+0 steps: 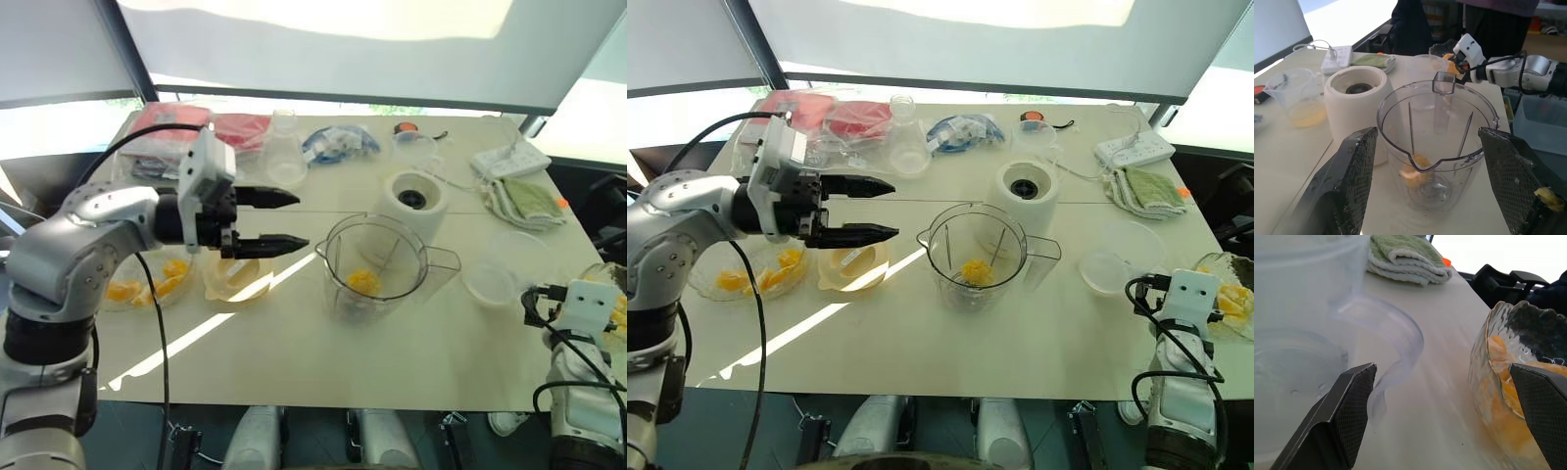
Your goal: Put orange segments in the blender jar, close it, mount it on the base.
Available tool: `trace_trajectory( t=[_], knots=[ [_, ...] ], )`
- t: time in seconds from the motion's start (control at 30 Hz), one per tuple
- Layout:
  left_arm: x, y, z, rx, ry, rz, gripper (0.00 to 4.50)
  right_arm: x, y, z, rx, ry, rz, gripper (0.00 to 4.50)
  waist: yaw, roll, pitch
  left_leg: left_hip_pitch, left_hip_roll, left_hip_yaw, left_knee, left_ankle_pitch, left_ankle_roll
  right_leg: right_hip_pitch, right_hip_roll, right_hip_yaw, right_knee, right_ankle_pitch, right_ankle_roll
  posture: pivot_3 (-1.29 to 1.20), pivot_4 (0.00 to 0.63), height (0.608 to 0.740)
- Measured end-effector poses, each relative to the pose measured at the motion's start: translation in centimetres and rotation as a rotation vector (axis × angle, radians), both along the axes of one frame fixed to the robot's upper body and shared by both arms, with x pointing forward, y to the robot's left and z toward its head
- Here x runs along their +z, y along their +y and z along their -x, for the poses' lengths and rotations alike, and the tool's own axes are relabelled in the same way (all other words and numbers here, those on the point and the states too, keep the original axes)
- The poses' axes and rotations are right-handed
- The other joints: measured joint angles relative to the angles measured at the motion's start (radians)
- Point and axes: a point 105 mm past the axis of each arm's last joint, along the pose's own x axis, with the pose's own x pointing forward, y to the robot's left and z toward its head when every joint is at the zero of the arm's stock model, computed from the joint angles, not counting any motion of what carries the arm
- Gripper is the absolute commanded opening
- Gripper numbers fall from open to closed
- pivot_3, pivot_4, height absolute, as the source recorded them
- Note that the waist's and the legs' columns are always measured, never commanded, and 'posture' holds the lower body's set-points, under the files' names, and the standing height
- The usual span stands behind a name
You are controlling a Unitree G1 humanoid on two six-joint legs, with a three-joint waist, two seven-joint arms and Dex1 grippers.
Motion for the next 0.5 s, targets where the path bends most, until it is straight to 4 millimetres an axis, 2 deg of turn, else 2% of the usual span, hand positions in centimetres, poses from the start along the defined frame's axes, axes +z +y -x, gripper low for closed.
trace_trajectory(
  t=[0.07, 0.3, 0.37, 0.5],
  knots=[
    [0.05, 0.06, 0.22, -0.008, 0.000, -0.007, 3.48, -0.07, 0.01, -0.16, 0.002, -0.005, -0.001, 3.64, -0.004, 0.000, 0.000, 0.000, 0.000, 0.000, 0.000, 0.000, 0.000, 0.000, 0.000, 0.000, 0.000, 0.000, 0.000, 0.00, 0.150, 0.740],
    [-0.28, 0.30, 0.87, -0.036, 0.018, -0.030, 3.48, -0.57, 0.19, -0.48, 0.014, -0.007, -0.004, 0.02, -0.013, 0.000, 0.000, 0.000, 0.000, 0.000, 0.000, 0.000, 0.000, 0.000, 0.000, 0.000, 0.000, 0.000, 0.000, 0.00, 0.150, 0.740],
    [-0.41, 0.42, 0.88, -0.037, 0.022, -0.034, 3.48, 0.18, 0.29, -0.96, 0.022, -0.040, 0.006, 0.02, -0.013, 0.000, 0.000, 0.001, 0.000, 0.000, 0.000, 0.000, 0.000, 0.000, 0.000, 0.000, 0.000, 0.000, 0.000, 0.00, 0.150, 0.740],
    [-0.71, 0.76, 0.41, -0.014, 0.033, -0.027, 3.48, 0.42, 0.19, -1.03, 0.023, -0.043, 0.012, 0.02, -0.012, 0.000, 0.000, 0.000, 0.000, 0.000, 0.000, 0.000, 0.000, 0.000, 0.000, 0.000, 0.000, 0.000, 0.000, 0.00, 0.150, 0.740]
  ],
)
